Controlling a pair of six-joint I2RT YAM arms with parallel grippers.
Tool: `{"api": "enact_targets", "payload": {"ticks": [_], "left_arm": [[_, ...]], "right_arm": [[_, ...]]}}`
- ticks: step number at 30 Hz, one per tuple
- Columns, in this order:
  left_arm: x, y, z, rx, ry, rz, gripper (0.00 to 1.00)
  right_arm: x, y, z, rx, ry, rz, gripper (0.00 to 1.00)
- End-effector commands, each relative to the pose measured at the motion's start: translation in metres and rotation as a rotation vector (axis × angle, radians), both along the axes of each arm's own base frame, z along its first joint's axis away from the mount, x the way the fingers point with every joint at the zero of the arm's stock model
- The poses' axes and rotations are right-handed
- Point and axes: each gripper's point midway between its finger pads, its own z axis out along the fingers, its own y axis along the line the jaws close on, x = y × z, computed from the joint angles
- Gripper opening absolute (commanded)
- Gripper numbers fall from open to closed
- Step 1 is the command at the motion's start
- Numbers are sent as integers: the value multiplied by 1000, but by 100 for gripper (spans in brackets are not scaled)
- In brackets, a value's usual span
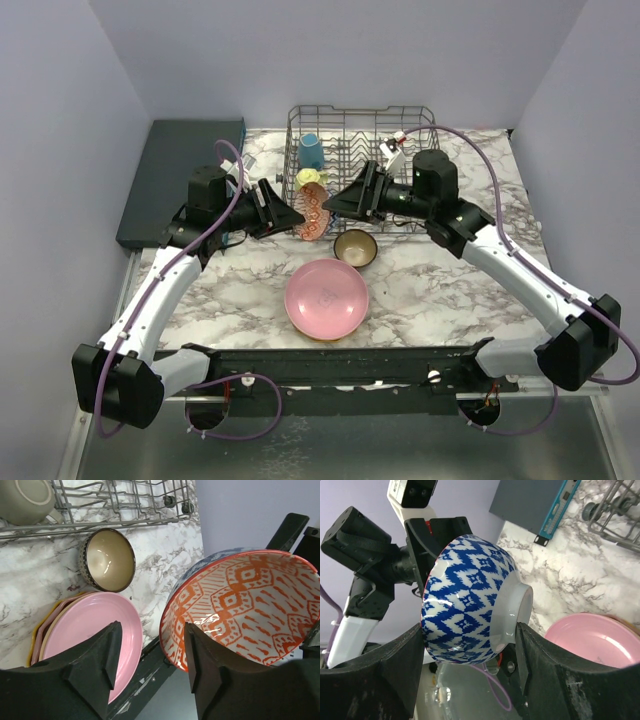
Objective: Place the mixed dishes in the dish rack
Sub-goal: Turn the bowl upside down on the dish rack.
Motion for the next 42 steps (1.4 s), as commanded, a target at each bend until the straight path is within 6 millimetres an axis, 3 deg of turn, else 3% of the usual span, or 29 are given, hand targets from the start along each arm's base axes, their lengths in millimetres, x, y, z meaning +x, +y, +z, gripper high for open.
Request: {"api": "enact_targets", "payload": {"ticks": [1, 8, 13, 28, 34, 42], "left_arm": [[6, 9, 11, 51, -58, 43, 60], [6, 18, 15, 107, -89, 74, 65], [3, 26, 8, 155, -98, 96, 67], [-9, 43, -55, 289, -32, 96, 66], [-15, 48, -77, 330, -10, 87, 65], [-23, 49, -85, 337, -18, 69, 65]], "right_arm": [[12, -15, 22, -43, -99, -75, 32], [35, -38, 14, -178, -129, -170, 31], [59, -66, 6, -318, -164, -256, 28], [135, -145, -17, -742, -232, -516, 26], [161, -158, -22, -857, -247, -575, 25], [196, -177, -33, -1037, -268, -647, 24]]}}
